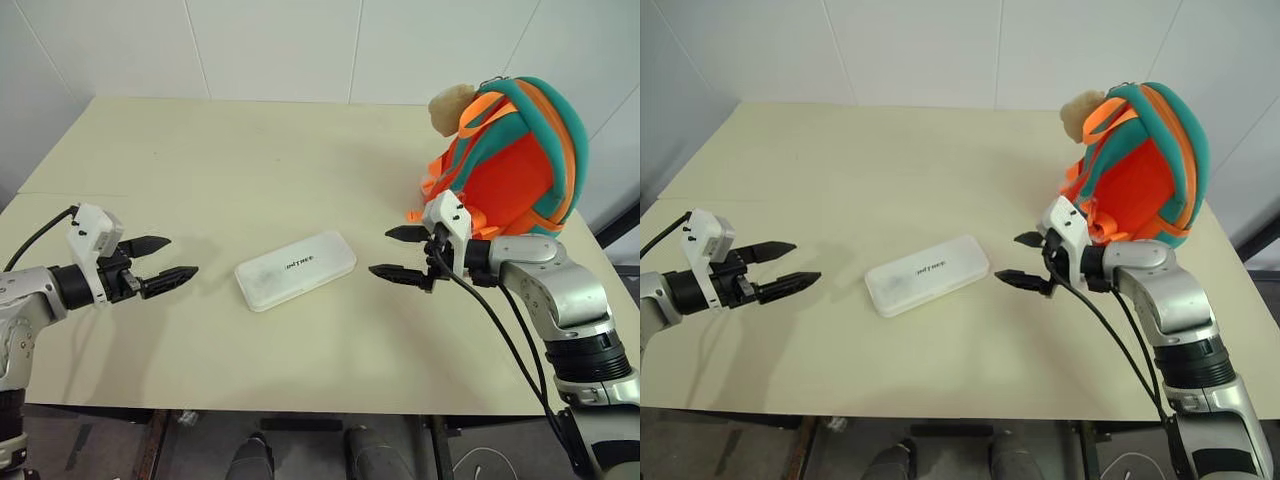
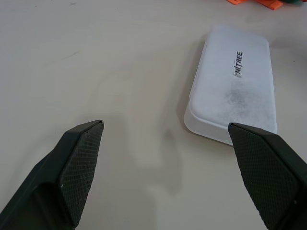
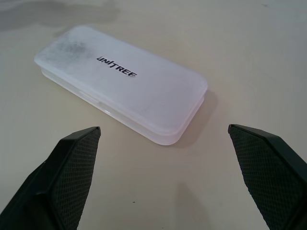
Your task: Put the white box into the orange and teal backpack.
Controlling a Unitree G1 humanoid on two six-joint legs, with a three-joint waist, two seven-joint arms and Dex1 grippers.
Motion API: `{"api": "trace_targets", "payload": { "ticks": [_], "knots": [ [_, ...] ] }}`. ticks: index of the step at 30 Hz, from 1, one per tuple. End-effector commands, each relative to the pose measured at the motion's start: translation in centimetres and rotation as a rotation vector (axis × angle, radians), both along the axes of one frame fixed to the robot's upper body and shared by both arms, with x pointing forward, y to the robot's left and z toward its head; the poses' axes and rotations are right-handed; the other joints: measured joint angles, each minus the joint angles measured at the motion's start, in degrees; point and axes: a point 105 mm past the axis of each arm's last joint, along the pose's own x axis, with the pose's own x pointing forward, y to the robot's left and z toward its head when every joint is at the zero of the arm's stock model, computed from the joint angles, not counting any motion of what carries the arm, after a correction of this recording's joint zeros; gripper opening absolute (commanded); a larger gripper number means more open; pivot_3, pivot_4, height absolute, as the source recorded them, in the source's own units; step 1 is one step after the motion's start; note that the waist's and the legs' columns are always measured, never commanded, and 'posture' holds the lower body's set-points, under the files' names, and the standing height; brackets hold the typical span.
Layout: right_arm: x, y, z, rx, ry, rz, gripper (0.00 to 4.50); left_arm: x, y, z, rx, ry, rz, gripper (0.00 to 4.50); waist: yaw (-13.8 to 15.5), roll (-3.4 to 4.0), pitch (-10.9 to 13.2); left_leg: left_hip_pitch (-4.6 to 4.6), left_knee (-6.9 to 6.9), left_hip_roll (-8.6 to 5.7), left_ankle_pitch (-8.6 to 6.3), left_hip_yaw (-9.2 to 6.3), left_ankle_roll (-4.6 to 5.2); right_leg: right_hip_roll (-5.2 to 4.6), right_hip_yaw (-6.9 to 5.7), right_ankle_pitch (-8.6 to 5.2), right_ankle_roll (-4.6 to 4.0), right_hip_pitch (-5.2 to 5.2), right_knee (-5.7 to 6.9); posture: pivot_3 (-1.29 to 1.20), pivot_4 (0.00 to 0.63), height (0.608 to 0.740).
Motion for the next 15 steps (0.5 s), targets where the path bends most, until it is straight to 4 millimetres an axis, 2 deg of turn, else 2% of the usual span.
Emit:
{"api": "trace_targets", "payload": {
  "ticks": [1, 9, 12, 15],
  "knots": [
    [-0.6, 0.2, 1.4, 0.027, -0.059, -0.003, 4.50, 0.2, -0.7, 1.3, 0.004, -0.055, -0.041, 4.45, 0.0, 0.00, 0.0, 0.00, 0.00, 0.00, 0.00, 0.00, 0.00, 0.00, 0.00, 0.00, 0.00, 0.00, 0.00, 0.00, 0.150, 0.740],
    [0.5, 1.9, 1.5, 0.047, -0.094, -0.001, 4.50, 0.8, -1.7, 2.0, -0.019, -0.123, -0.055, 4.45, -0.1, 0.00, 0.0, 0.02, 0.08, 0.00, 0.00, 0.00, 0.00, 0.01, 0.00, 0.01, 0.01, 0.01, 0.09, 0.00, 0.150, 0.740],
    [1.6, 1.8, 1.0, 0.003, -0.115, -0.067, 3.88, 0.7, -1.7, 1.9, -0.016, -0.125, -0.052, 3.84, -0.1, 0.00, 0.0, 0.02, 0.10, 0.00, 0.00, 0.00, 0.00, 0.00, 0.00, 0.01, 0.01, 0.02, 0.09, 0.00, 0.150, 0.740],
    [2.4, 1.9, 0.6, -0.028, -0.128, -0.084, 2.84, 0.6, -1.4, 1.8, -0.012, -0.128, -0.039, 2.89, 0.0, -0.01, 0.0, 0.02, 0.09, 0.00, 0.00, 0.00, 0.00, 0.00, 0.00, 0.01, 0.01, 0.01, 0.08, 0.00, 0.150, 0.740]
  ]
}}
